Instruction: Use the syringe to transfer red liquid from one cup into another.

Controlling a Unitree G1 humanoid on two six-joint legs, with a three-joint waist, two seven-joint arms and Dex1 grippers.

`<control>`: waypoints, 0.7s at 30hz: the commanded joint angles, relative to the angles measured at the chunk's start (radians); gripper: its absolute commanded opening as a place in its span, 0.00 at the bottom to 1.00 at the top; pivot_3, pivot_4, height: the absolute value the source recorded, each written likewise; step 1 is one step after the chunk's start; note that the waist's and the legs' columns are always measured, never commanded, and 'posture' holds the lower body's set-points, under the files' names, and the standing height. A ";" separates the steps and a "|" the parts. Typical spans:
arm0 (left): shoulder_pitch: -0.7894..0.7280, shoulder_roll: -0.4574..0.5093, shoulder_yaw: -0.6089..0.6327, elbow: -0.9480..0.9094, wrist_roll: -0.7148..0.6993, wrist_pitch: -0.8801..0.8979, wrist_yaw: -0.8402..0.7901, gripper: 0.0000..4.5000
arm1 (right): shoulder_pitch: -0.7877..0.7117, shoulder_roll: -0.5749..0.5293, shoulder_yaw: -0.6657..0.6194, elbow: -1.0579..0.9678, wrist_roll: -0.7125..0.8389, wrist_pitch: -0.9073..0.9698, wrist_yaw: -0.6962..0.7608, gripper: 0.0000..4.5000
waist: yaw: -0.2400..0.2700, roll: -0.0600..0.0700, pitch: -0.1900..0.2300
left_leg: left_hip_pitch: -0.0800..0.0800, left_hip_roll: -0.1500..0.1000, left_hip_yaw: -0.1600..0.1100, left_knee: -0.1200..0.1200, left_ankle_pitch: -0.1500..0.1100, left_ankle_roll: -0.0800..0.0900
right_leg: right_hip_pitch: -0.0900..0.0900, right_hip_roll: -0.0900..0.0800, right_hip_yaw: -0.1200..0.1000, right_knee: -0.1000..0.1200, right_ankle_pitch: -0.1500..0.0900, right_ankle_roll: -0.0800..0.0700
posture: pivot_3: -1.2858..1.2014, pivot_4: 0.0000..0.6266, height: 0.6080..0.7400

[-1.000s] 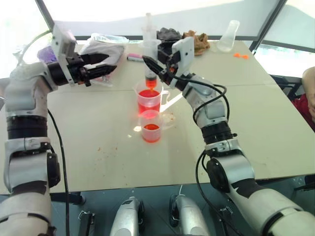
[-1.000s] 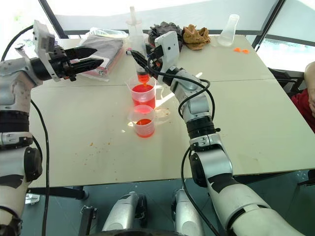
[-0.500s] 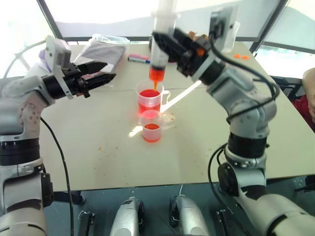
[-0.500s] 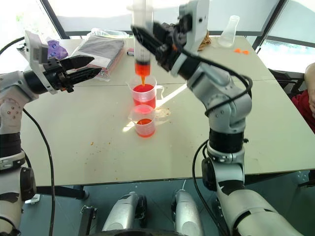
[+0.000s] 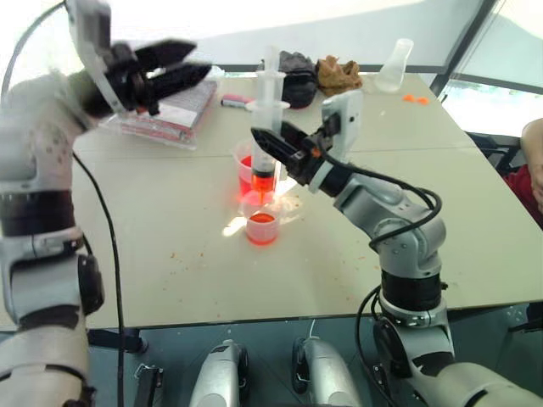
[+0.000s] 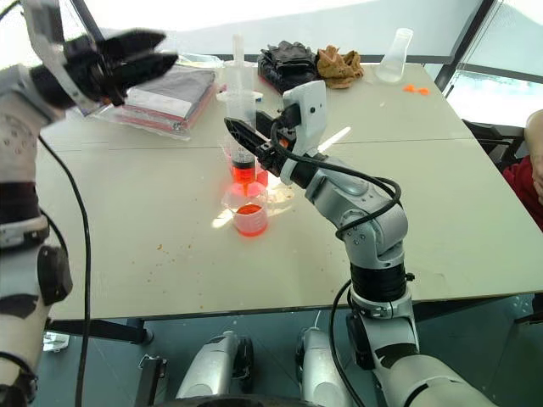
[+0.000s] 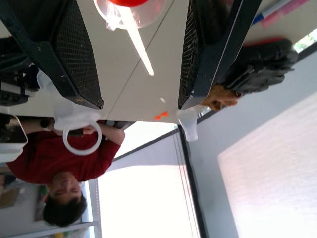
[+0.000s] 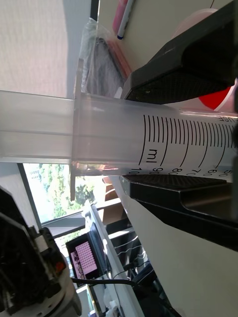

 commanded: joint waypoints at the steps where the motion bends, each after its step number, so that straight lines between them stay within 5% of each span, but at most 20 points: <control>1: -0.109 -0.046 -0.039 0.107 0.026 -0.088 -0.068 0.57 | 0.000 -0.011 0.014 -0.010 -0.022 -0.047 0.024 0.33 | 0.000 0.000 0.000 | 0.000 0.000 0.000 0.000 0.000 0.000 | 0.000 0.000 0.000 0.000 0.000 0.000 | 0.52 0.24 1.00; 21: -0.182 -0.165 -0.154 0.382 0.182 -0.334 -0.223 0.57 | 0.020 -0.029 0.089 -0.021 -0.099 -0.100 0.064 0.33 | 0.001 0.000 0.000 | 0.000 0.001 0.000 0.000 0.000 0.001 | 0.000 0.000 0.000 0.000 0.000 0.000 | 0.52 0.24 1.00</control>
